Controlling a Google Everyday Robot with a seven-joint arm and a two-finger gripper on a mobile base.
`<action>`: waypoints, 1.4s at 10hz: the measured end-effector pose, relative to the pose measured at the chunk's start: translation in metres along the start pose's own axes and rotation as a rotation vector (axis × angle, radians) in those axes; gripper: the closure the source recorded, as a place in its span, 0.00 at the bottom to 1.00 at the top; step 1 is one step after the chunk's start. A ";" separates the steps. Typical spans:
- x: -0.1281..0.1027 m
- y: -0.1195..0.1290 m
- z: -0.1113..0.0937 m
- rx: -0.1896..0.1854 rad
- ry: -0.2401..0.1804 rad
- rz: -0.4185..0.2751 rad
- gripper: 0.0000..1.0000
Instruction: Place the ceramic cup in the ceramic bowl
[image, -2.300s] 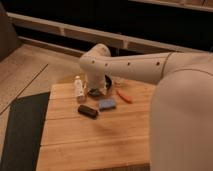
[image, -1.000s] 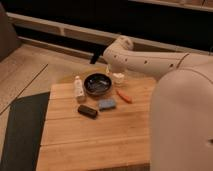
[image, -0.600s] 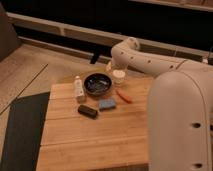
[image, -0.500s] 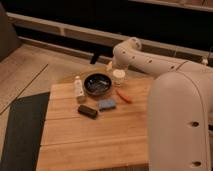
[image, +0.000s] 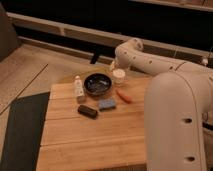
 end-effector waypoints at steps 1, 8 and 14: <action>-0.006 -0.005 0.009 0.034 -0.006 -0.033 0.35; 0.001 0.047 0.058 0.002 0.042 -0.130 0.35; 0.012 0.046 0.096 -0.019 0.122 -0.126 0.38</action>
